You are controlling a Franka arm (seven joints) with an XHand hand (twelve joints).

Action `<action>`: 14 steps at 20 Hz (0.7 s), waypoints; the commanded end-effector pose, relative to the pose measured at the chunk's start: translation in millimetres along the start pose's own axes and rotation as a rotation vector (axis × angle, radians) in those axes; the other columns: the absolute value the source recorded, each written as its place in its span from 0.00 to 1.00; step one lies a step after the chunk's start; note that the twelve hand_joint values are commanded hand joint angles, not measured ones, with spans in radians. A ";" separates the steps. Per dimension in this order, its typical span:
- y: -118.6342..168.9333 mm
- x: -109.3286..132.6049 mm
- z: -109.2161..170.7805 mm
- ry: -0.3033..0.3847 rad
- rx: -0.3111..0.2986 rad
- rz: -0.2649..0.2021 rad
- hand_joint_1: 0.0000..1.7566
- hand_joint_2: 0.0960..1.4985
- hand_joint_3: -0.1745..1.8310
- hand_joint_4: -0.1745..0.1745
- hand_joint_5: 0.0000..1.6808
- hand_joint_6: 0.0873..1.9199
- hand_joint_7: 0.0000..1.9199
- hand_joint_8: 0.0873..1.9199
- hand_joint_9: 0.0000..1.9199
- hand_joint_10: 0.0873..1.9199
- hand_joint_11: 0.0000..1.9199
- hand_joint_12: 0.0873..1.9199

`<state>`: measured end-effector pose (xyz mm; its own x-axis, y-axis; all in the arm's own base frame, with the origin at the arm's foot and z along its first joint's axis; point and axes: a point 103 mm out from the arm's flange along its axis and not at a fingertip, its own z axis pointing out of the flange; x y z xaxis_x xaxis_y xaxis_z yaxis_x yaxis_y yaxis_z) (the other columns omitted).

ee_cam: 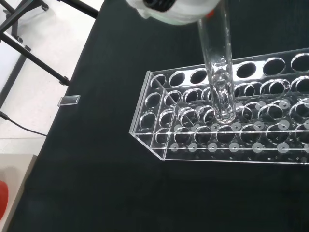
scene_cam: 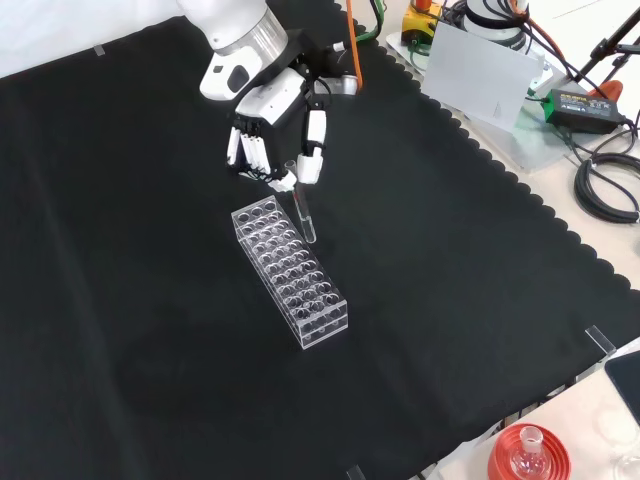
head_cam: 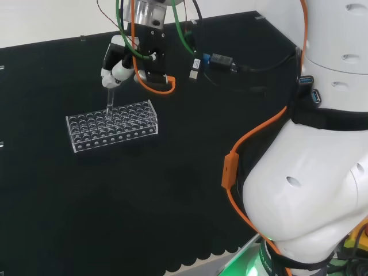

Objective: Put the test tube back in the rack.

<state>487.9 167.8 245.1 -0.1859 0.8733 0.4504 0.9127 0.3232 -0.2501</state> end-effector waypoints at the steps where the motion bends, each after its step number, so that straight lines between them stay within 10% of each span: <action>1: 1.8 -3.7 -0.3 0.011 0.002 -0.003 0.74 0.60 0.14 0.00 0.75 0.24 0.69 0.22 0.56 0.24 0.29 0.69; 14: 15.3 -13.5 0.3 0.028 0.035 0.013 0.74 0.55 0.20 0.00 0.75 0.25 0.69 0.22 0.56 0.24 0.29 0.69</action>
<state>501.6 162.4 237.2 -0.1716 0.8673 0.4672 0.9057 0.3255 -0.2715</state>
